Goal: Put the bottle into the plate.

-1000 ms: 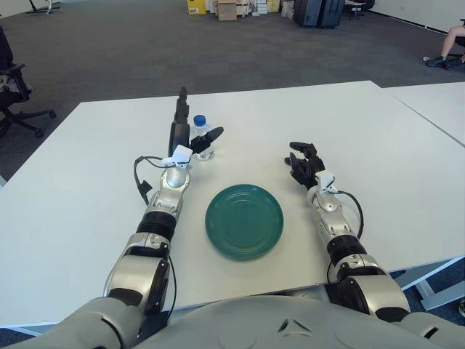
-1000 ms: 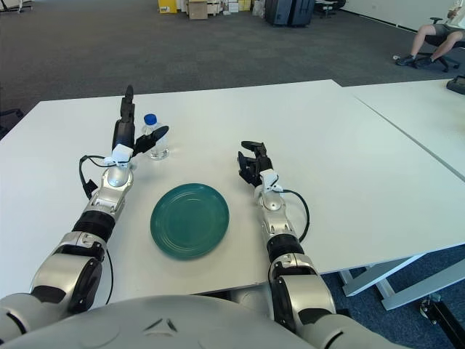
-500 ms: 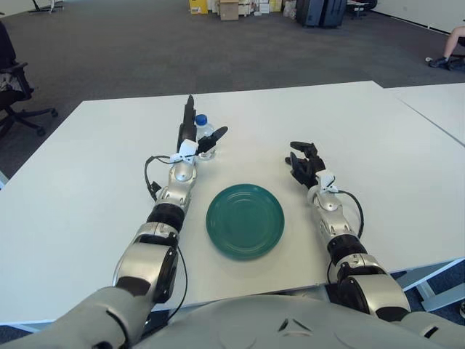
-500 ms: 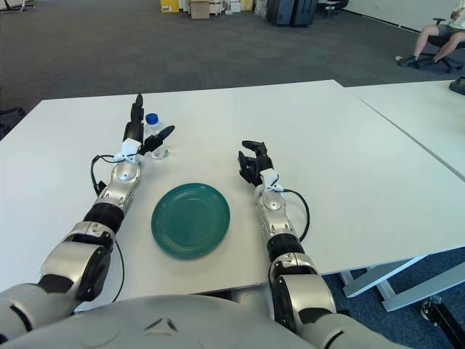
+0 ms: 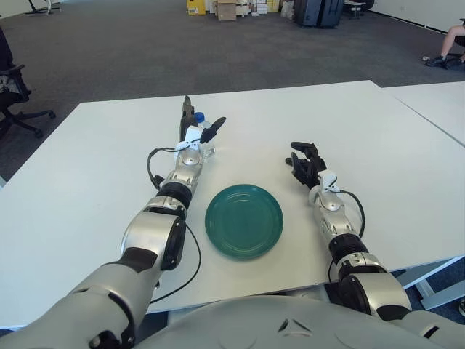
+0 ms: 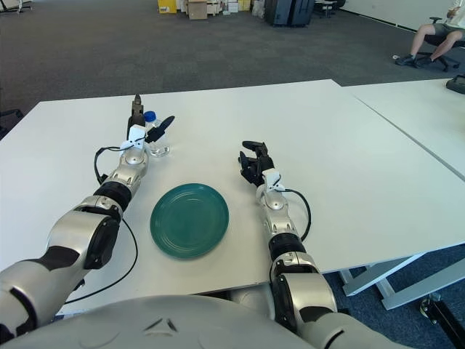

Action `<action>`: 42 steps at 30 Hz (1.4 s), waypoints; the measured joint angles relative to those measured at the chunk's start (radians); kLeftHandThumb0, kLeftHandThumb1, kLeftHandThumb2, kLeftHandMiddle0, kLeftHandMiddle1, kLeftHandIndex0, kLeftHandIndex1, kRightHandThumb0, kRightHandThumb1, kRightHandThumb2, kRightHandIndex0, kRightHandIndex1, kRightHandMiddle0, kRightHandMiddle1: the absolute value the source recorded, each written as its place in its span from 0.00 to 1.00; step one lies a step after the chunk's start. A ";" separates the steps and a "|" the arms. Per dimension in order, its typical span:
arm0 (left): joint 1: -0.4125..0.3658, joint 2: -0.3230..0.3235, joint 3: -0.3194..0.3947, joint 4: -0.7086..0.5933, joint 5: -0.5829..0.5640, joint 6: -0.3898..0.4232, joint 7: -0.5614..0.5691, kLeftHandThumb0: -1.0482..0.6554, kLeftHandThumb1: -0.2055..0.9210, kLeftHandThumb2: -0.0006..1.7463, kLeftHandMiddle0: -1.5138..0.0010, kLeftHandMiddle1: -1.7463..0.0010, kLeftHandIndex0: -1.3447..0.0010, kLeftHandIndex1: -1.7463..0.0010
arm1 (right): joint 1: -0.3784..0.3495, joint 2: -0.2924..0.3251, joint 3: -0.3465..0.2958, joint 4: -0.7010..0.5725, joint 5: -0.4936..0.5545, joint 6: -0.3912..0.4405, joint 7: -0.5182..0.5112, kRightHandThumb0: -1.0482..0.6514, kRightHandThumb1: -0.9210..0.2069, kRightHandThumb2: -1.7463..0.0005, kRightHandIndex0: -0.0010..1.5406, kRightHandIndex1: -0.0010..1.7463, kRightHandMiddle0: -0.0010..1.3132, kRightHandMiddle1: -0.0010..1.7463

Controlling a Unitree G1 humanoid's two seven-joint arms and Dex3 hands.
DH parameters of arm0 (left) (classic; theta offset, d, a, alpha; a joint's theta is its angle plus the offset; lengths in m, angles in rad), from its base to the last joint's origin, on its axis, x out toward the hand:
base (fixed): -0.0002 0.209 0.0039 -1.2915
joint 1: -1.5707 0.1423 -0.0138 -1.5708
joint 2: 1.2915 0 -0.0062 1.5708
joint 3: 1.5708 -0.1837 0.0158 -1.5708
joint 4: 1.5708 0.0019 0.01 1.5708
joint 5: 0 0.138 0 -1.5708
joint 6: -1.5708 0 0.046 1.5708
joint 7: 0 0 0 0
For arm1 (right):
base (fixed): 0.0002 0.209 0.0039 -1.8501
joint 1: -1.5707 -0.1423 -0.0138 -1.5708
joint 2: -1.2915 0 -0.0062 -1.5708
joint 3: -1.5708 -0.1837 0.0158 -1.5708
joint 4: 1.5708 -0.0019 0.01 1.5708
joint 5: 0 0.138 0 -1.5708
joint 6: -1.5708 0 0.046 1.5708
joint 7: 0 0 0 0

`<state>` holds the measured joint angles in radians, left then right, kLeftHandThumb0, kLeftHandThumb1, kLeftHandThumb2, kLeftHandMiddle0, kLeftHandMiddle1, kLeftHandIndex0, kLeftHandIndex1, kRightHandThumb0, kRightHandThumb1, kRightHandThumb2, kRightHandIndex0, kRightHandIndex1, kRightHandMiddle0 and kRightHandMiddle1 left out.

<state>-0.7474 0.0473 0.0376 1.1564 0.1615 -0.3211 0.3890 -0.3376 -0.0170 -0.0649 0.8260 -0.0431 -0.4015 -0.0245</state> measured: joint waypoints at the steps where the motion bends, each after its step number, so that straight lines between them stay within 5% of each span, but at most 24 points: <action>1: -0.003 0.000 -0.001 0.010 0.004 0.009 0.010 0.00 1.00 0.10 1.00 1.00 1.00 1.00 | 0.000 0.000 0.000 0.000 0.000 -0.001 0.001 0.24 0.00 0.64 0.20 0.48 0.00 0.58; 19: 0.010 -0.001 -0.018 0.076 0.029 0.056 0.163 0.00 1.00 0.14 1.00 1.00 1.00 1.00 | 0.000 -0.002 -0.002 0.001 0.000 -0.002 0.005 0.24 0.00 0.63 0.21 0.45 0.00 0.61; 42: 0.010 0.000 -0.017 0.084 0.030 0.040 0.177 0.00 1.00 0.13 1.00 1.00 1.00 1.00 | -0.008 -0.005 -0.007 0.028 0.012 -0.024 0.005 0.24 0.00 0.61 0.21 0.44 0.00 0.60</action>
<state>-0.7374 0.0473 0.0204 1.2399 0.1912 -0.2814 0.5661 -0.3456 -0.0221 -0.0722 0.8535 -0.0312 -0.4256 -0.0193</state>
